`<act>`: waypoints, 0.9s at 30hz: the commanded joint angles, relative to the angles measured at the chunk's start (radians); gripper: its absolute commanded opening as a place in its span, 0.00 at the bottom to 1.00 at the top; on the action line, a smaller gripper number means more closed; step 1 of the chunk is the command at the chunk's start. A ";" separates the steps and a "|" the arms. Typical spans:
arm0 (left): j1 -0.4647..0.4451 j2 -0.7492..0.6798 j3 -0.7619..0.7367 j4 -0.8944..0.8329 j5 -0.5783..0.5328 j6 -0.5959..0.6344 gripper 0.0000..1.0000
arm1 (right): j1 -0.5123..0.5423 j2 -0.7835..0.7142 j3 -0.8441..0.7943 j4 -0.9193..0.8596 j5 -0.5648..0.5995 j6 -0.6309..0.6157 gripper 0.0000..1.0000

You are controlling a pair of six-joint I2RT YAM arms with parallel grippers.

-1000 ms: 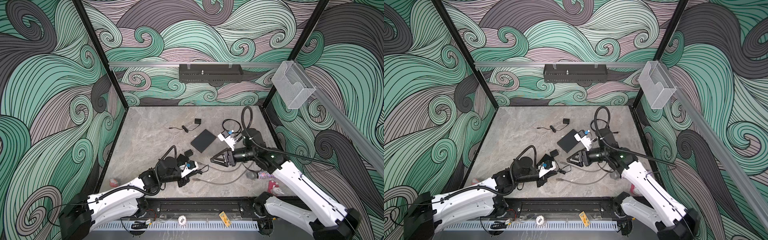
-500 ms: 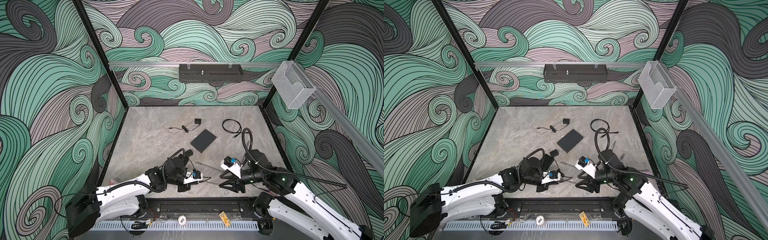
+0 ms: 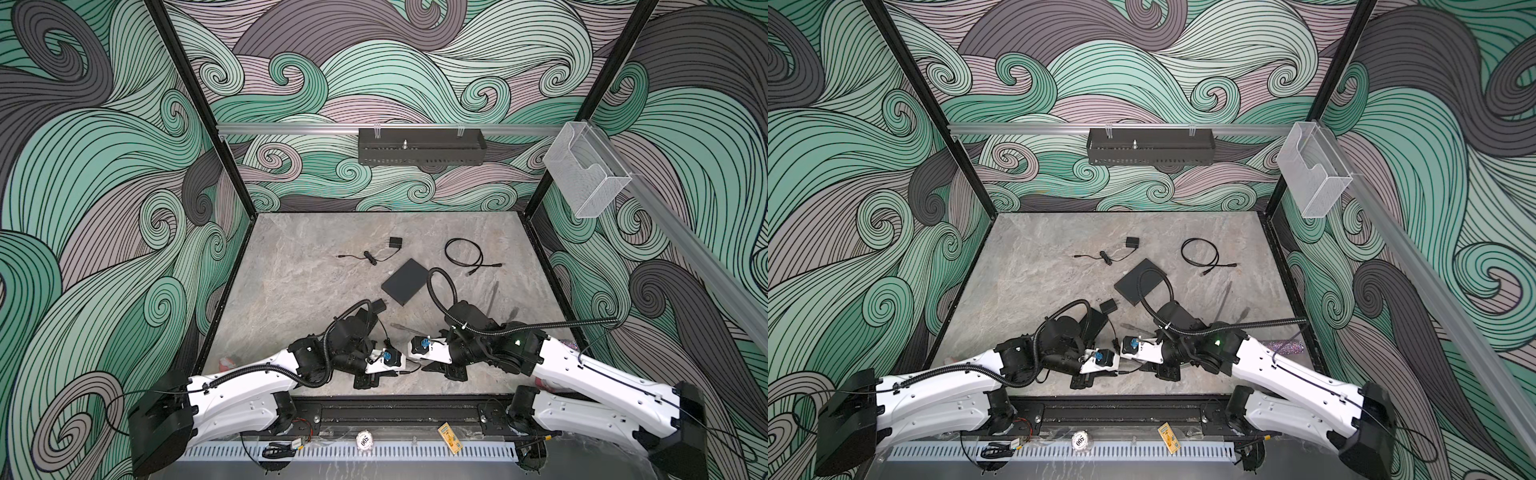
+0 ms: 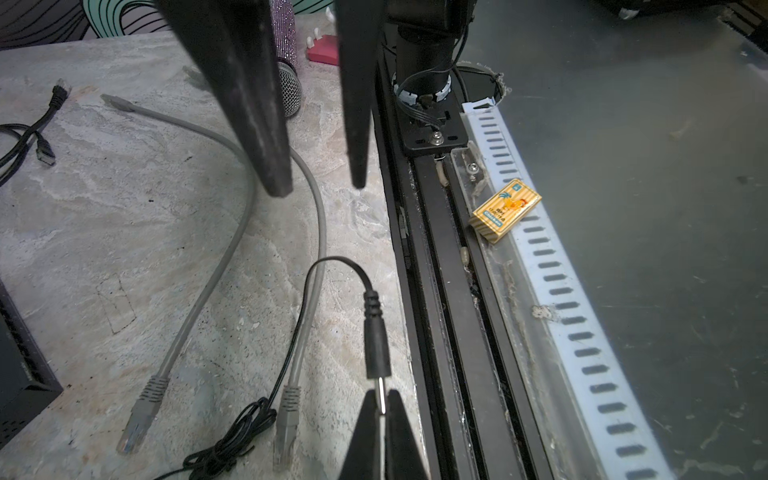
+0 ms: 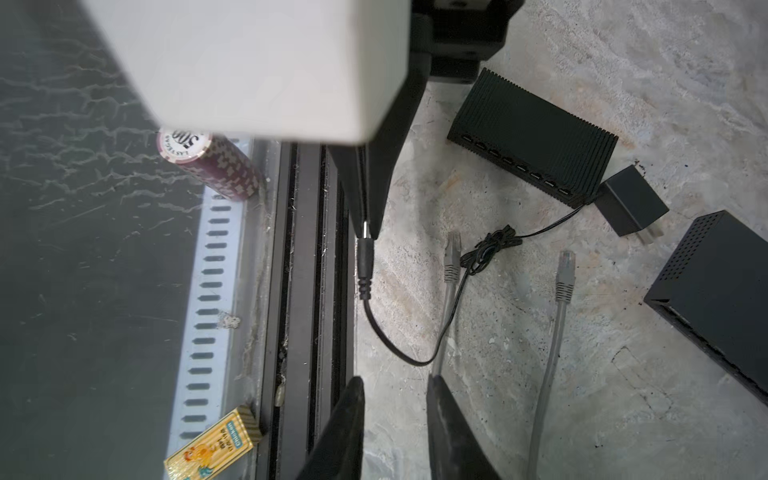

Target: Insert the plug into the switch port

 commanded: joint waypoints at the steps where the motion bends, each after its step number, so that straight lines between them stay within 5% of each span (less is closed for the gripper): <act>1: -0.010 -0.002 0.032 -0.017 0.040 0.019 0.00 | 0.007 0.041 -0.003 0.045 0.004 -0.033 0.25; 8: -0.011 -0.007 0.028 -0.014 0.042 0.013 0.00 | 0.015 0.025 -0.103 0.272 -0.124 0.075 0.22; 16: -0.011 -0.060 0.001 0.018 0.039 -0.047 0.00 | 0.015 -0.109 -0.232 0.440 -0.134 0.208 0.24; 27: -0.010 -0.060 0.010 0.019 0.038 -0.043 0.00 | 0.018 -0.135 -0.259 0.475 -0.198 0.266 0.23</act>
